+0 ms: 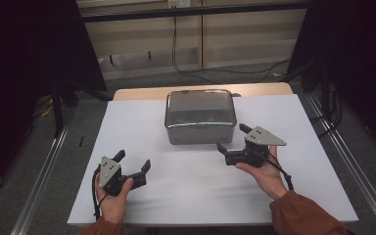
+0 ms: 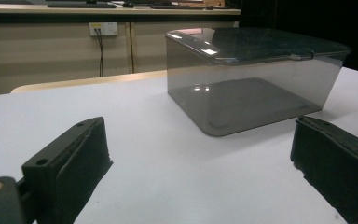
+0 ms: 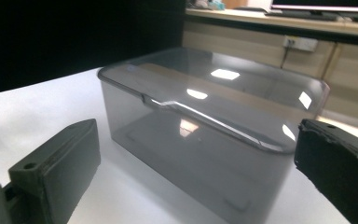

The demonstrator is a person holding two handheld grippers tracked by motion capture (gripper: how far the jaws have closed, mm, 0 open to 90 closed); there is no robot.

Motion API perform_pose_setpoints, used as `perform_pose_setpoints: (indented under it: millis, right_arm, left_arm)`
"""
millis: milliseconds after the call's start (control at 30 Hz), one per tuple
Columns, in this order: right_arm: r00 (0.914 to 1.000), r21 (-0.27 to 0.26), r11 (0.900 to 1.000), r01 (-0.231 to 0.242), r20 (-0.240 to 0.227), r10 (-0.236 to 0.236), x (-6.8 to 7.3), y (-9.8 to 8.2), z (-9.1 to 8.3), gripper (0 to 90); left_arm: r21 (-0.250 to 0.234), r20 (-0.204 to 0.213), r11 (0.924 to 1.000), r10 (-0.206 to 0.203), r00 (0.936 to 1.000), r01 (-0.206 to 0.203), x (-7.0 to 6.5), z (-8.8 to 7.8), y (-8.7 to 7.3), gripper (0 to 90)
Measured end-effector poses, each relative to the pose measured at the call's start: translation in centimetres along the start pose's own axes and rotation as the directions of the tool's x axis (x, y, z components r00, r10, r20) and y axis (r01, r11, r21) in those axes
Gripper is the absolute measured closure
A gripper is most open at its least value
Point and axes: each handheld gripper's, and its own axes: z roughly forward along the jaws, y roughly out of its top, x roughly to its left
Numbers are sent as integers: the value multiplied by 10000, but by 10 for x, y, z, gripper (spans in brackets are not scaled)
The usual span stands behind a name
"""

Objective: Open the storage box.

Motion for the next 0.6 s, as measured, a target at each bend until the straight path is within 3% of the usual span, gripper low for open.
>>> perform_pose_setpoints:
  millis: [133, 267, 300, 467, 500, 567, 600]
  right_arm:
    - [9986, 41, 9988, 496, -160, -495, 3, 8, 8, 0]
    - [9976, 131, 9976, 682, -112, -681, 6, 11, 12, 0]
    - [9937, 63, 9938, 1110, -153, -1109, 9, 14, 14, 0]
    - [9871, 4, 9873, 1590, -193, -1590, 14, 17, 20, 11]
    - [9788, -86, 9789, 2040, -155, -2041, 16, 17, 22, 23]
    - [9699, -72, 9698, 2436, -7, -2436, 17, 16, 24, 29]
    - [9614, -60, 9614, 2752, 95, -2751, 18, 16, 25, 32]
  left_arm:
    - [26, -25, 10000, -9, 10000, 9, 0, 0, 0, 40]
    - [13, -40, 10000, 18, 10000, -18, 1, 0, 0, 40]
    - [16, -11, 10000, -6, 10000, 6, 0, 0, 0, 40]
    - [25, 13, 10000, -52, 10000, 52, 1, 0, 0, 40]
    - [26, 18, 10000, -63, 10000, 62, 0, 0, 0, 40]
    - [26, 14, 10000, -11, 10000, 11, 1, 0, 0, 40]
    - [26, 2, 10000, -8, 10000, 8, 1, 0, 0, 40]
